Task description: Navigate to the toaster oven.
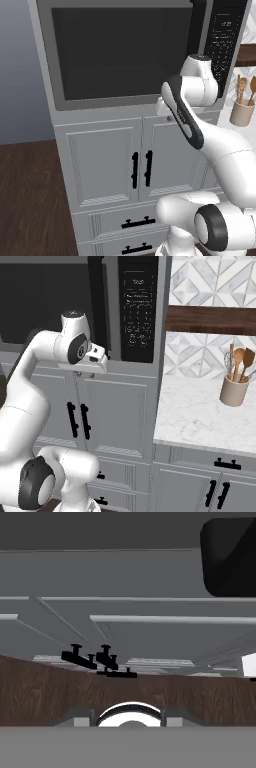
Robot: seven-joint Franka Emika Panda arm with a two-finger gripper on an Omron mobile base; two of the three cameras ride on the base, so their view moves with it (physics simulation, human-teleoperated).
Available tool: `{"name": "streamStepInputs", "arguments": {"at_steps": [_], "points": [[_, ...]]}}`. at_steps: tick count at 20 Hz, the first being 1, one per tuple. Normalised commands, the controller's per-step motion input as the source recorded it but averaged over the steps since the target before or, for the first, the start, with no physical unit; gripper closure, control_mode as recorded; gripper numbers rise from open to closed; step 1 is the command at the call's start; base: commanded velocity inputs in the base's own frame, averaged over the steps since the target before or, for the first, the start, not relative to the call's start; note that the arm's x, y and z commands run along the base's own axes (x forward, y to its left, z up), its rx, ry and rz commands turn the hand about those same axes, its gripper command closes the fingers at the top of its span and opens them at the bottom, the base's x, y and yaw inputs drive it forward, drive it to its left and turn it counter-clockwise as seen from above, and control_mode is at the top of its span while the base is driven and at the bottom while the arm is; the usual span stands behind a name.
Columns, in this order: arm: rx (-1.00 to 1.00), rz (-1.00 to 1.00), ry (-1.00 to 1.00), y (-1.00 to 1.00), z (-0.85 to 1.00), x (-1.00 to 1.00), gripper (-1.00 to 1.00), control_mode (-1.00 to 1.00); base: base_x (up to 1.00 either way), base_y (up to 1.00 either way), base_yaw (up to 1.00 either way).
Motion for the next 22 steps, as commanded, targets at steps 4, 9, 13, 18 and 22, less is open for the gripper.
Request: {"name": "streamStepInputs", "arguments": {"at_steps": [4,9,13,18,22], "points": [[0.00,0.00,0.00,0.00,0.00,-0.53,-1.00,-1.00,0.00,0.00,0.00],[0.00,-0.01,-0.08,0.00,0.00,-1.00,-1.00,-1.00,0.00,0.00,0.00],[0.00,0.00,-0.07,0.00,0.16,-0.81,-1.00,-1.00,0.00,0.00,0.00],[0.00,0.01,-0.01,0.02,0.37,-0.47,-1.00,-1.00,0.00,0.00,0.00],[0.00,0.02,0.00,0.21,0.27,-0.25,-1.00,-1.00,0.00,0.00,0.00]]}}
